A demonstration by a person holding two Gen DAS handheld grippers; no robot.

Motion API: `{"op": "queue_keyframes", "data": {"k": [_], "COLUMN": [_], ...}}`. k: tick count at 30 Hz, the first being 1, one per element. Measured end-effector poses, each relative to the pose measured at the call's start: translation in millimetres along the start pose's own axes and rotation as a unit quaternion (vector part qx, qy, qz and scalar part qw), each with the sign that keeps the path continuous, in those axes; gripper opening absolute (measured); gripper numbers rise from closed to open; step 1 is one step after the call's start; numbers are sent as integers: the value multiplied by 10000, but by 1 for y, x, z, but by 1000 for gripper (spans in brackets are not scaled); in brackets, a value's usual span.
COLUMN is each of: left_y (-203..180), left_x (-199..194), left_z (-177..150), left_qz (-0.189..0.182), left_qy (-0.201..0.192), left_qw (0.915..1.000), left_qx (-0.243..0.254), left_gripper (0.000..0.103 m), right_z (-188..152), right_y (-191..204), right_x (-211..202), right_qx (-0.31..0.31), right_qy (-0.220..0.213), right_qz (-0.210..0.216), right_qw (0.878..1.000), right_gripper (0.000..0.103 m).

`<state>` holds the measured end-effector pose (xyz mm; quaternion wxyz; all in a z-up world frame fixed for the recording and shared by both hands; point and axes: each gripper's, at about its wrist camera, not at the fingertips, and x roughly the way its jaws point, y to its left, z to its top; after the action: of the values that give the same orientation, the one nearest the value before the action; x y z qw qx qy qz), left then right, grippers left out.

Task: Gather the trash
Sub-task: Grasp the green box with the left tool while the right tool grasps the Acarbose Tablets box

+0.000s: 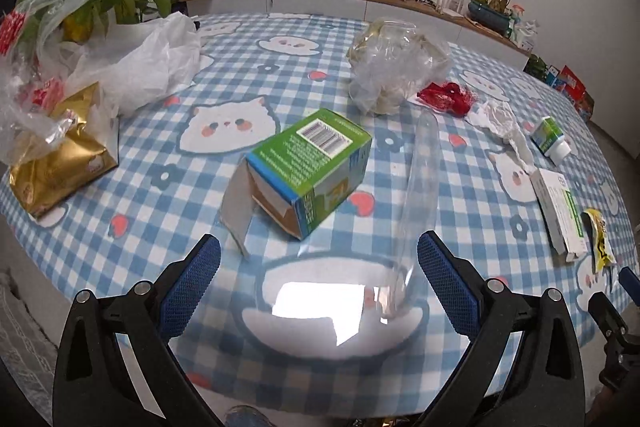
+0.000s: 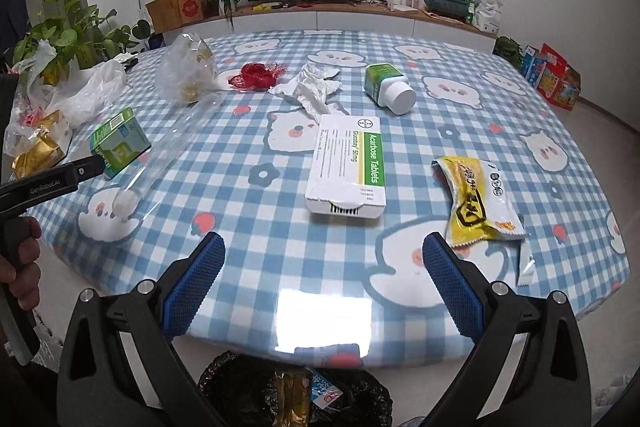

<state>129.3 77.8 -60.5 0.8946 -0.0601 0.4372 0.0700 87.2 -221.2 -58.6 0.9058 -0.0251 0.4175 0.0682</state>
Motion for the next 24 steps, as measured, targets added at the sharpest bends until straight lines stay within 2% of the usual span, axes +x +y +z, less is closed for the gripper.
{"op": "queue_keyframes", "data": {"k": [4, 11, 14, 24], "left_y": [0, -1, -1, -22], "left_x": [19, 35, 32, 49], "left_z": [22, 41, 47, 59], "left_qz": [141, 209, 116, 246], "left_qy": [63, 81, 70, 90], "left_qw": [9999, 9997, 9999, 9996], "left_qx": [-10, 23, -72, 143], "left_gripper": [97, 97, 97, 97], "right_z": [18, 47, 52, 61], "right_y": [2, -1, -3, -6], "right_x": [25, 57, 69, 98], "right_qx": [46, 183, 206, 226], "right_qy": [160, 369, 469, 690], "right_qz": [-112, -292, -320, -401], "right_qw": [9998, 9987, 9982, 9966], "right_gripper": [95, 95, 95, 94]}}
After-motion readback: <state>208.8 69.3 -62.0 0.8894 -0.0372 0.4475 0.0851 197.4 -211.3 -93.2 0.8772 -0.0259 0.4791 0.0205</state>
